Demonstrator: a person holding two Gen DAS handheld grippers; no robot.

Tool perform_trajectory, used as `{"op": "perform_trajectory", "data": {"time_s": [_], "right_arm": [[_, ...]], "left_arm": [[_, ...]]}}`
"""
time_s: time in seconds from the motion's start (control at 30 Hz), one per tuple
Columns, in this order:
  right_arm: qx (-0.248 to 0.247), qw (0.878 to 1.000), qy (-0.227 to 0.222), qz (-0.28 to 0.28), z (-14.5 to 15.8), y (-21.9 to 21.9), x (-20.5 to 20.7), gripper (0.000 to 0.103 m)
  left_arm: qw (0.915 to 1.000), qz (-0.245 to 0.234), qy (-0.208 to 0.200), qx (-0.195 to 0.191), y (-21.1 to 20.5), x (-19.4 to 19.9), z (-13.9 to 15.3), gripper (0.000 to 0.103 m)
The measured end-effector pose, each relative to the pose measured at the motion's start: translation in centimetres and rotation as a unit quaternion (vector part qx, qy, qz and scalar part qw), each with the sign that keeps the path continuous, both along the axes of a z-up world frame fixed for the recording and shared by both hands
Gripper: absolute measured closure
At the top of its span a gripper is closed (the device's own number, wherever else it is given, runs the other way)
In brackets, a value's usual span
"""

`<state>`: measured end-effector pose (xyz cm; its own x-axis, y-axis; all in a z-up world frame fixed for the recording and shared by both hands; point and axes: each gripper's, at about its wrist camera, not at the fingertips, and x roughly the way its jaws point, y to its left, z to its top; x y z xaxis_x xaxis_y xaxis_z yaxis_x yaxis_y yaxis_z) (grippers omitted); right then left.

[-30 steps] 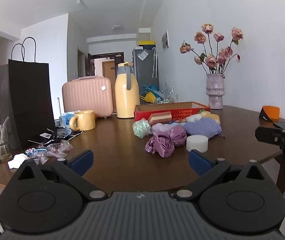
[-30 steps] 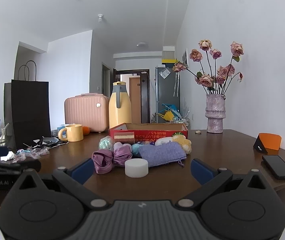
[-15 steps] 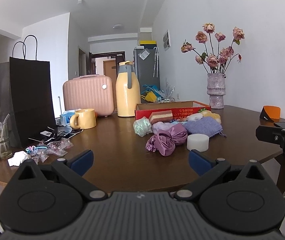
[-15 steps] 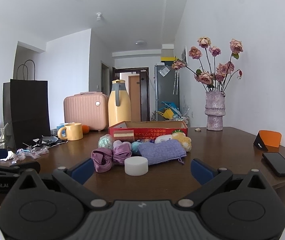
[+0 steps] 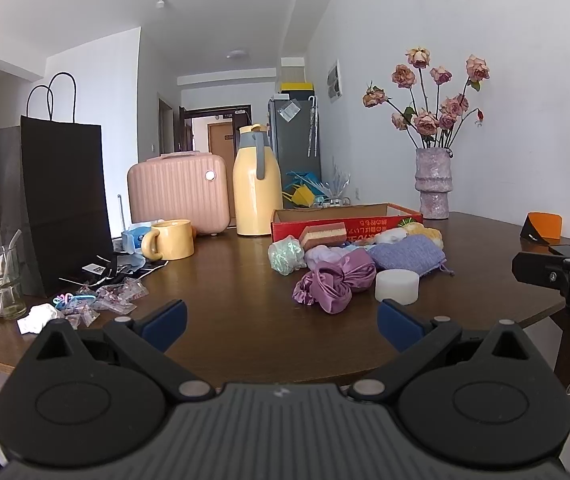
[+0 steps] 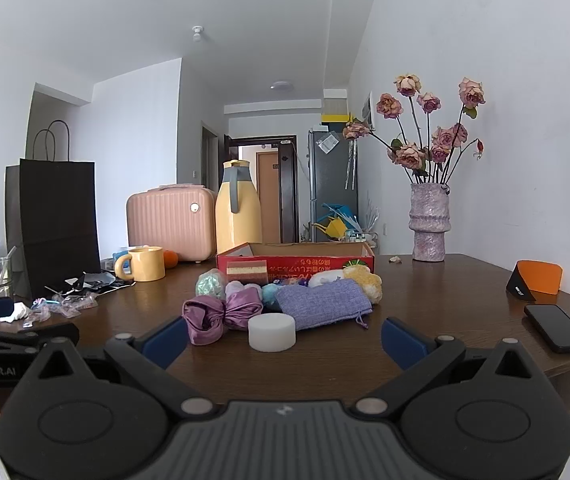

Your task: Organize soft objects

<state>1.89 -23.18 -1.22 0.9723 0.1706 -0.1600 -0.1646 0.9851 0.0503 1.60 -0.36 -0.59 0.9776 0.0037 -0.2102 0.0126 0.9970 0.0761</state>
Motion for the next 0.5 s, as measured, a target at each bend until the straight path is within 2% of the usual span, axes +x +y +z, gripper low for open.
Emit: {"op": "perform_trajectory", "data": {"time_s": [0.5], "right_arm": [[0.001,1.000,0.002,-0.001,-0.02,-0.02,0.04,0.000]], "left_arm": [[1.0000,0.000,0.000,0.000,0.05,-0.01,0.01,0.000]]}}
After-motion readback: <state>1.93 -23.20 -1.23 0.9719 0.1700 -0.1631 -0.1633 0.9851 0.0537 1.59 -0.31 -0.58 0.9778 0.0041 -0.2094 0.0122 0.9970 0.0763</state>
